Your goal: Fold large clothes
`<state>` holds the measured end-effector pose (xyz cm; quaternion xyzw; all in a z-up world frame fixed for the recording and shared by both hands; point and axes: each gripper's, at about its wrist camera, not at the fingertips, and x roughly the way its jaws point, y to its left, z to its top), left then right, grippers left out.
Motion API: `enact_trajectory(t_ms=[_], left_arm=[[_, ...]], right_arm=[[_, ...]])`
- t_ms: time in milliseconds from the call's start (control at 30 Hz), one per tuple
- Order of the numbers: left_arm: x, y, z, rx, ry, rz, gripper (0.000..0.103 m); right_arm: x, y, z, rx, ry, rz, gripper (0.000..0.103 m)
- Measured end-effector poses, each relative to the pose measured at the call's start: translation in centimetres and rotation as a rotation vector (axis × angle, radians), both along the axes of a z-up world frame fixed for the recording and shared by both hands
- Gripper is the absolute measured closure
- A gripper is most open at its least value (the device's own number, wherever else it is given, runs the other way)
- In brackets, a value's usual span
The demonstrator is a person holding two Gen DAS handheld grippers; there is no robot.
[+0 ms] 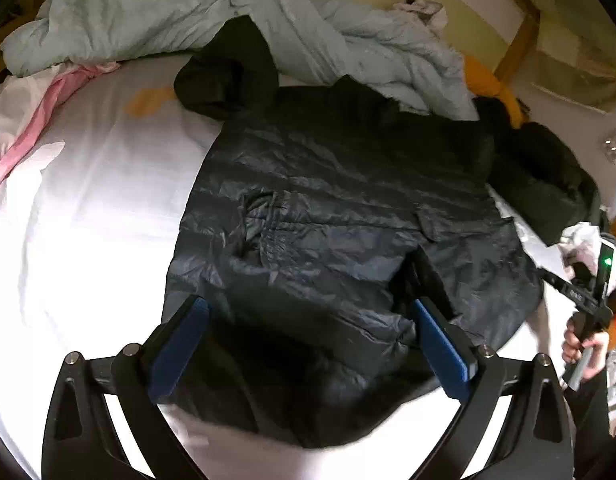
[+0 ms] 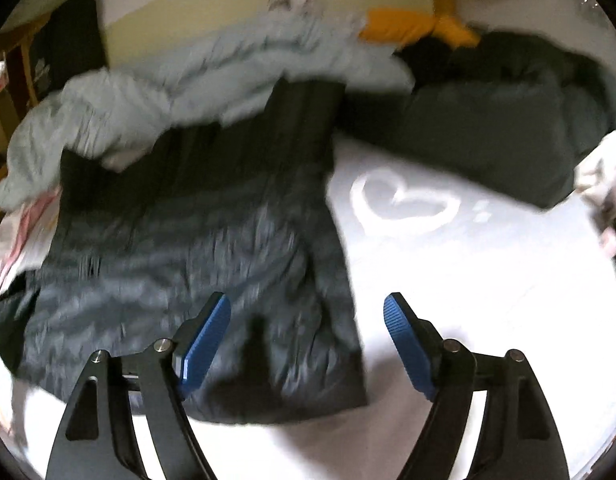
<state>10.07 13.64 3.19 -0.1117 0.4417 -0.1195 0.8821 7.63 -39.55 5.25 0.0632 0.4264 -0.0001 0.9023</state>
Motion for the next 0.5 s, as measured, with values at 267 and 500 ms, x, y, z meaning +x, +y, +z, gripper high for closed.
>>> enact_trajectory(t_ms=[267,500], left_arm=[[4.2,0.3,1.8,0.185,-0.151,0.163,0.102],[6.3,1.9,1.0,0.240,-0.147,0.205,0.076]], right_arm=[[1.1,-1.3,-3.3,0.058,0.118,-0.012,0.022],[1.2,-0.8,-2.6,-0.020,0.043,0.030,0.022]])
